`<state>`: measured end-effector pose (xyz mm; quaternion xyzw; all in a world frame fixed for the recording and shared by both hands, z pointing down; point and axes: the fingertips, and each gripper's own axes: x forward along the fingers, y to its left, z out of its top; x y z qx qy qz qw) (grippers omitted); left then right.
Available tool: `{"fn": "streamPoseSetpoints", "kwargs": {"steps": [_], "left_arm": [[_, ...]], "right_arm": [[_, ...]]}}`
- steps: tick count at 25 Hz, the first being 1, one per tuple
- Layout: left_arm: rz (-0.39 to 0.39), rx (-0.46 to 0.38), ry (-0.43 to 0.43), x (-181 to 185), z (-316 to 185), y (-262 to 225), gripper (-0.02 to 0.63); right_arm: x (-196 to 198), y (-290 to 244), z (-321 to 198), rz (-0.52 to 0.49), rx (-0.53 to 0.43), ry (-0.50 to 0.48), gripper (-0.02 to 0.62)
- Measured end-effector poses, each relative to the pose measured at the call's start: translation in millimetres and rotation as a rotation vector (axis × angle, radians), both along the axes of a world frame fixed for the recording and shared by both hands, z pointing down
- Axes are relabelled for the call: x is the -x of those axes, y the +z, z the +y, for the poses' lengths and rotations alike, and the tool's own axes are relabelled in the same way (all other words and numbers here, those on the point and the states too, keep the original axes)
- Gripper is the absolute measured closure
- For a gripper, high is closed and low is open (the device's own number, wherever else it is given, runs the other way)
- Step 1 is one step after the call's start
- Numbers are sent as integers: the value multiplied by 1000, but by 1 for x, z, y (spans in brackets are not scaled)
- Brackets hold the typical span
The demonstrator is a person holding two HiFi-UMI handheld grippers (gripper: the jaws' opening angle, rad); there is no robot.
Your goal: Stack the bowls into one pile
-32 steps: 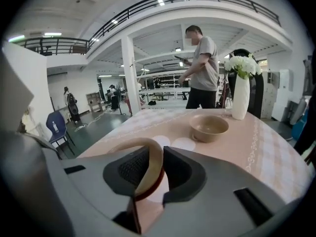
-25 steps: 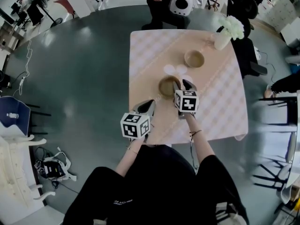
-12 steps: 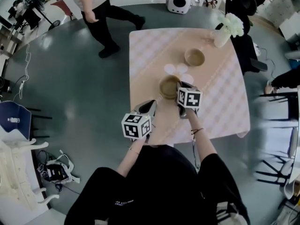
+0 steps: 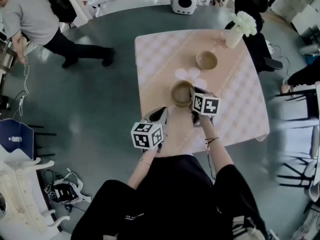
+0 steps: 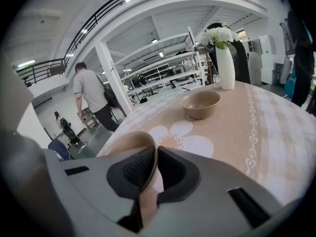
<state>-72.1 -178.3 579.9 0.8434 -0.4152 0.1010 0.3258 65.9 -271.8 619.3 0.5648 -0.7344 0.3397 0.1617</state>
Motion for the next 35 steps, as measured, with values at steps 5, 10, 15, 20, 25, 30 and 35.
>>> {"fn": "streamPoseSetpoints", "kwargs": {"steps": [5,10,15,20,25,30,35], "left_arm": [[15,-22,16,-8,-4,-8,609],[11,-43,27,-30,-8,-18,609],[9,-60,-3,-53,-19,-28,609],[11,-78,-33,-79,-35,-36,609],[5,-72,-53,-106,-46,-34,609],[-3,-75,-68,-122,-61,-32,609],[-13,-75,-82,-130,-76,-30,609]], "right_arm": [[-8,-17,0,-57,-36,44,580],[-29,-36,-8,-99,-67,60,580],[-49,-48,-18,-125,-88,41,580],[-77,-56,-32,-137,-127,45,580],[-107,-58,-52,-149,-143,69,580],[-128,-60,-72,-159,-165,85,580],[-142,-63,-90,-159,-182,118,580]]}}
